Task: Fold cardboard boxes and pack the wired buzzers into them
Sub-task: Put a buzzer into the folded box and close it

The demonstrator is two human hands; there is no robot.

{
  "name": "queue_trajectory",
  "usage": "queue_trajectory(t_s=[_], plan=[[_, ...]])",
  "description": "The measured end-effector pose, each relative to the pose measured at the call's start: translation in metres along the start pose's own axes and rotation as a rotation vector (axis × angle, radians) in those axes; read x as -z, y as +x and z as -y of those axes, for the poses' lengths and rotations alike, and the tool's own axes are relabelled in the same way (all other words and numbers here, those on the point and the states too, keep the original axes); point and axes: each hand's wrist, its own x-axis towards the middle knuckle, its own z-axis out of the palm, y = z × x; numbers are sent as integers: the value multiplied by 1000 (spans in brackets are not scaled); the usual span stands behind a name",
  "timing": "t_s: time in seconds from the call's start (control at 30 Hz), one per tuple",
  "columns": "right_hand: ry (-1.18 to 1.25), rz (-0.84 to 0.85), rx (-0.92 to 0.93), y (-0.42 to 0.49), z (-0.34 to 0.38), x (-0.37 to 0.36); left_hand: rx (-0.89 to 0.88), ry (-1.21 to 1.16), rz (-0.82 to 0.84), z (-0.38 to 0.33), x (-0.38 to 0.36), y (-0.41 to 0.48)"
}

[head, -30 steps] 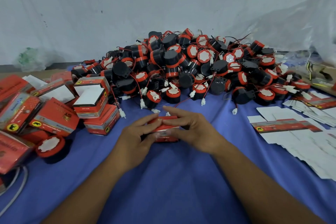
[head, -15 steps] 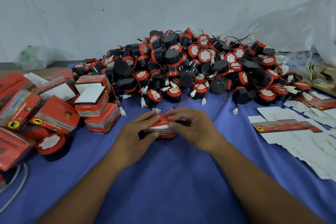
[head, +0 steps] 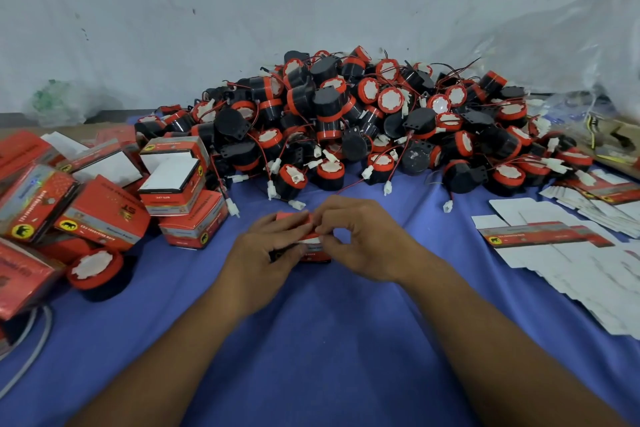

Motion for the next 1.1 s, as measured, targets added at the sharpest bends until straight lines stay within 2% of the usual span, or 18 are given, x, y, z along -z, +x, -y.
queue_trajectory(t_s=[0.2, 0.4, 0.6, 0.7, 0.77, 0.83, 0.9, 0.97, 1.03, 1.1], plan=[[33, -31, -93, -4, -2, -7, -20, -79, -31, -2, 1, 0], [49, -49, -185, 2, -5, -9, 108, -97, -51, 1, -2, 2], [20, -20, -119, 3, 2, -9, 123, -65, -31, -2, 0, 0], [9, 7, -43, 4, 4, -7, 13, -17, 30, -4, -1, 0], [47, 20, 1, 3, 2, -5, -25, 10, 44, -4, -1, 1], [122, 43, -4, -3, -2, -4, 11, 36, 58, -4, -1, 2], [182, 42, -51, -11, -4, -9, 23, 50, 66, -4, -1, 3], [248, -22, -119, -15, -6, -15, 26, 33, 3, -4, 1, 4], [357, -98, -244, -13, -6, -18, 38, 3, -88, -2, 3, 5], [422, -157, -366, -10, -6, -20, 48, 13, -77, -2, 1, 2]])
